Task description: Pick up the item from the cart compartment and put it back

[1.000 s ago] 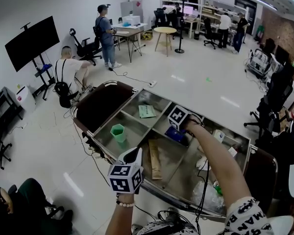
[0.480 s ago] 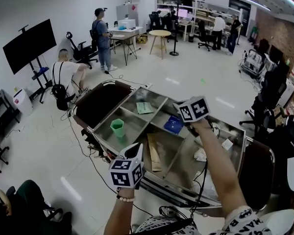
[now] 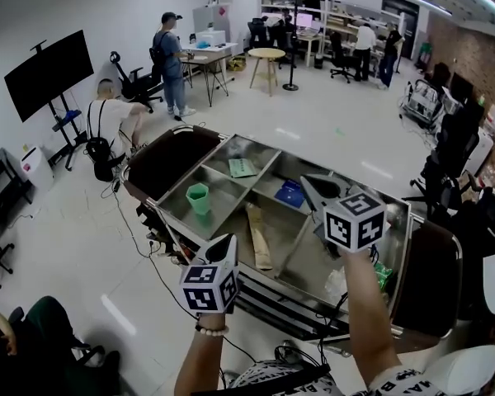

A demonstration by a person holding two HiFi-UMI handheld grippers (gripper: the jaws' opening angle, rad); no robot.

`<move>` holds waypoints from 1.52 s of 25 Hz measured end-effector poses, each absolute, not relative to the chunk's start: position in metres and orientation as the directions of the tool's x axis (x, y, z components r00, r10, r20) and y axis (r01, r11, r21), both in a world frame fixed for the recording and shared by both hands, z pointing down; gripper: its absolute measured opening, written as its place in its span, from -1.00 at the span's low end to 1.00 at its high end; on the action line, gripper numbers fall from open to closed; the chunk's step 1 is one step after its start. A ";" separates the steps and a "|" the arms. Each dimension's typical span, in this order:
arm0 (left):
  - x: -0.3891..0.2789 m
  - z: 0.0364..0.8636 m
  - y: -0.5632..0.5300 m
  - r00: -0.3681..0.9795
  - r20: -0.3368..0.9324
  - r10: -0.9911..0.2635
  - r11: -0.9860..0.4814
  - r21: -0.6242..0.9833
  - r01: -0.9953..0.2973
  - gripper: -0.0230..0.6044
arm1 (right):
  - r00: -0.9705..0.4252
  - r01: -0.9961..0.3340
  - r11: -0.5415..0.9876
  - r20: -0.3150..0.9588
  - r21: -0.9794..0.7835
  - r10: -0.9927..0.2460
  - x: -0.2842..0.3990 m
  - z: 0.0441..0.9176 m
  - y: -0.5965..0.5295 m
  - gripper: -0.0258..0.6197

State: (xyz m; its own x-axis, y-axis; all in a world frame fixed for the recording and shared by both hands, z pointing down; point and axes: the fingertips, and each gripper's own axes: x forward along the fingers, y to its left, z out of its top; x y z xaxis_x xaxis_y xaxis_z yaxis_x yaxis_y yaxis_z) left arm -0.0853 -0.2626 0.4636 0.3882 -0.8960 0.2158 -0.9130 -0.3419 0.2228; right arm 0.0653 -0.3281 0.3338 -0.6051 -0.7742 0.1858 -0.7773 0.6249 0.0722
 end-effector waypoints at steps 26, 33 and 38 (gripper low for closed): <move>-0.070 0.483 -0.189 0.375 0.213 -0.902 -0.327 0.229 -0.917 -0.93 | -0.672 -0.737 0.675 0.149 -0.041 -0.725 0.044 0.433 -0.167 -0.91; -0.063 0.482 -0.187 0.390 0.212 -0.896 -0.337 0.245 -0.909 -0.93 | -0.646 -0.761 0.647 0.139 -0.043 -0.750 0.058 0.430 -0.173 -0.91; -0.064 0.485 -0.189 0.392 0.213 -0.895 -0.338 0.249 -0.908 -0.93 | -0.648 -0.759 0.650 0.148 -0.041 -0.747 0.056 0.433 -0.174 -0.91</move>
State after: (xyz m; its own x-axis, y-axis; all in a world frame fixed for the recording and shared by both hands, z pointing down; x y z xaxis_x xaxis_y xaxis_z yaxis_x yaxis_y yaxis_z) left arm -0.0638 -0.1890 0.4850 0.3919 -0.8950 0.2131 -0.9076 -0.3382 0.2487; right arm 0.0558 -0.1743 0.4333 -0.6476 -0.7474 0.1483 -0.7591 0.6497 -0.0406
